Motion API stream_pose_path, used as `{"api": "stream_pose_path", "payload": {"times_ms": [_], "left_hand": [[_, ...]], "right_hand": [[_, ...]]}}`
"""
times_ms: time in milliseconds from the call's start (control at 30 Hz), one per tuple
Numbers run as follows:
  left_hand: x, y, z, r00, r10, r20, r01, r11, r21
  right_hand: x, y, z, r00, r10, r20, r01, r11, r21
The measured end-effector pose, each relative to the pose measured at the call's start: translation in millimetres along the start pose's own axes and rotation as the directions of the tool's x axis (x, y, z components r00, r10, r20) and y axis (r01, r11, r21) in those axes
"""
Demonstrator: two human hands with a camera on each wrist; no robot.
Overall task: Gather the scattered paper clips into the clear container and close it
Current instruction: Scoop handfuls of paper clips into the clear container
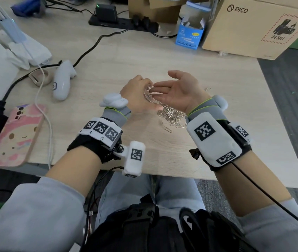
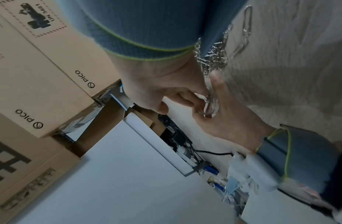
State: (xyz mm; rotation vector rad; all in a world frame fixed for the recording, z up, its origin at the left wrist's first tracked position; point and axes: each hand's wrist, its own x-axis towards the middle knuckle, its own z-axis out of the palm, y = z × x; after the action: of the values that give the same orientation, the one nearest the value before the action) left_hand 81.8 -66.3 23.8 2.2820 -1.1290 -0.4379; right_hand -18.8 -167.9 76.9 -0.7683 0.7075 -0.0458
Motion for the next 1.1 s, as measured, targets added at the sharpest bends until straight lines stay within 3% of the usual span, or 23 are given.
{"api": "stream_pose_path", "payload": {"times_ms": [67, 200, 400, 533, 667, 767, 833, 933, 1033, 1100], "left_hand": [[0, -3, 1, 1.000, 0.003, -0.008, -0.003, 1.000, -0.003], [-3, -7, 4, 0.999, -0.009, -0.036, 0.007, 0.999, -0.049], [-9, -16, 6, 0.997, -0.045, -0.056, 0.041, 0.997, -0.072], [-16, -19, 7, 0.997, -0.052, -0.058, 0.045, 0.992, -0.121], [-19, -9, 5, 0.996, -0.043, -0.081, 0.044, 0.999, 0.006], [-17, 9, 2, 0.993, 0.037, -0.110, -0.033, 0.999, 0.041], [-12, 24, 3, 0.989, 0.137, -0.046, -0.135, 0.990, 0.041], [-4, 43, 11, 0.953, 0.242, 0.180, -0.261, 0.962, 0.085], [2, 56, 25, 0.913, 0.200, 0.355, -0.284, 0.938, 0.200], [6, 61, 36, 0.906, 0.139, 0.399, -0.261, 0.927, 0.269]], "right_hand": [[2, 1, -4, 1.000, -0.020, -0.001, 0.020, 0.996, -0.089], [6, 8, -17, 0.996, -0.083, -0.021, 0.080, 0.991, -0.105], [8, 20, -37, 0.960, -0.230, -0.161, 0.202, 0.964, -0.170], [8, 26, -50, 0.916, -0.329, -0.228, 0.283, 0.935, -0.212], [2, 27, -61, 0.850, -0.458, -0.262, 0.372, 0.872, -0.318], [-2, 25, -75, 0.801, -0.514, -0.308, 0.430, 0.851, -0.302], [-5, 23, -85, 0.771, -0.534, -0.347, 0.454, 0.843, -0.287], [-10, 21, -100, 0.740, -0.553, -0.382, 0.465, 0.832, -0.304], [-15, 20, -116, 0.737, -0.544, -0.402, 0.429, 0.835, -0.345], [-20, 21, -126, 0.762, -0.515, -0.393, 0.411, 0.853, -0.321]]}}
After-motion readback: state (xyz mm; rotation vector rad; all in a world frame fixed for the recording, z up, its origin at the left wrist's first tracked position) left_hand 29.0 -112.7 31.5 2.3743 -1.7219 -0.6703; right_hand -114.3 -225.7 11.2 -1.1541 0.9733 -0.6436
